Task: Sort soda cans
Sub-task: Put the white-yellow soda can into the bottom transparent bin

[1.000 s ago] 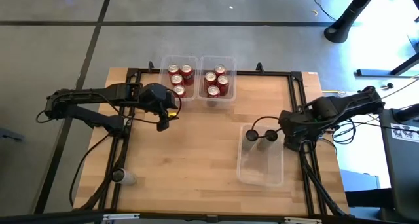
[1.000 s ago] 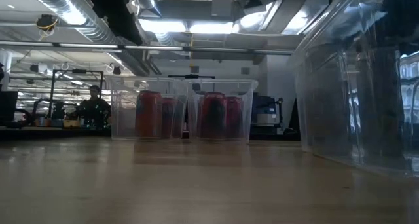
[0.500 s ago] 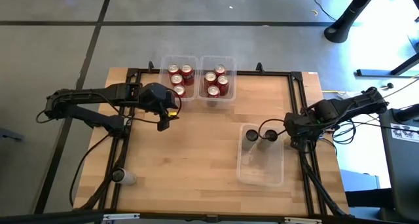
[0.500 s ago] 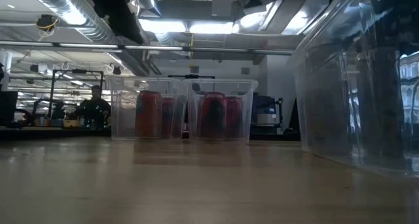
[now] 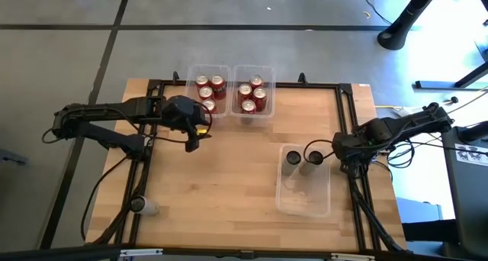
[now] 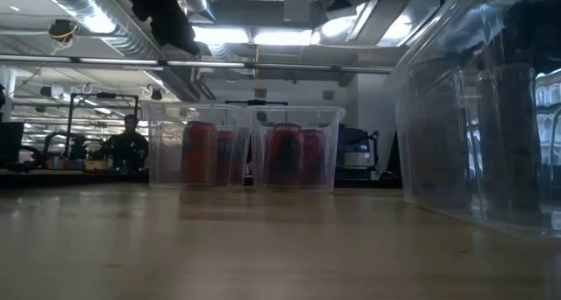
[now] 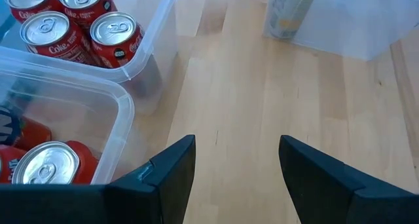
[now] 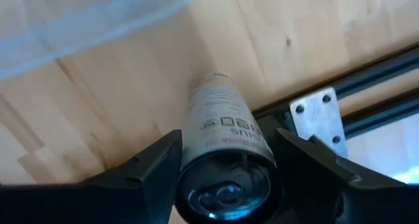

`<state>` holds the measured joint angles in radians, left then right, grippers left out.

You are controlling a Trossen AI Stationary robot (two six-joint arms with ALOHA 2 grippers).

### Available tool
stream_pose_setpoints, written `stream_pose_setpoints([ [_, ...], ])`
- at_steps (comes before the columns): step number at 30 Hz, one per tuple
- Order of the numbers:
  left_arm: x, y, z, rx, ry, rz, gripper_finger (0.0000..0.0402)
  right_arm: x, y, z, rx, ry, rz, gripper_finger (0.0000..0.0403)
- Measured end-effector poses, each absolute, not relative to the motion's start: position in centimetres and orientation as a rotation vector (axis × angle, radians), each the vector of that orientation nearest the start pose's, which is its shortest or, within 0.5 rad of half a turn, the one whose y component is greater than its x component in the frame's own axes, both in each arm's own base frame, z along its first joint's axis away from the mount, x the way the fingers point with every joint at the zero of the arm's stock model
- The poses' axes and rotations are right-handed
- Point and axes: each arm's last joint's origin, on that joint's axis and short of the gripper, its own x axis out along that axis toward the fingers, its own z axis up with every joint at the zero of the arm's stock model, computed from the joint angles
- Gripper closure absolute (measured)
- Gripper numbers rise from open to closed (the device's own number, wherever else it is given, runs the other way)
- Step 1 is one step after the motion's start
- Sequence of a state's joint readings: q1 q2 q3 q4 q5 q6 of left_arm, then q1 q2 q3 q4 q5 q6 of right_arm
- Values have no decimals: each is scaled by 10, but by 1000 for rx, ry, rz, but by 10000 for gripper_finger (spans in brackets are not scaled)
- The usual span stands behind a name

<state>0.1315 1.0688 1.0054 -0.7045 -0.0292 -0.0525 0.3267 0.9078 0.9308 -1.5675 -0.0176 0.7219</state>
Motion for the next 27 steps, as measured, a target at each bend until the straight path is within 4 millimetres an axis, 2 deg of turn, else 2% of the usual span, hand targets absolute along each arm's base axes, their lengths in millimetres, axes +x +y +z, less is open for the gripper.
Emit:
stream_pose_setpoints([
  [16,212,29,310,-83,771,170,192,100,36,277,402,1555,-302,166],
  [21,212,29,310,-83,771,170,192,104,37,277,398,1527,-250,165],
  [27,212,29,310,-83,771,170,192,106,37,277,341,1495,-227,126],
])
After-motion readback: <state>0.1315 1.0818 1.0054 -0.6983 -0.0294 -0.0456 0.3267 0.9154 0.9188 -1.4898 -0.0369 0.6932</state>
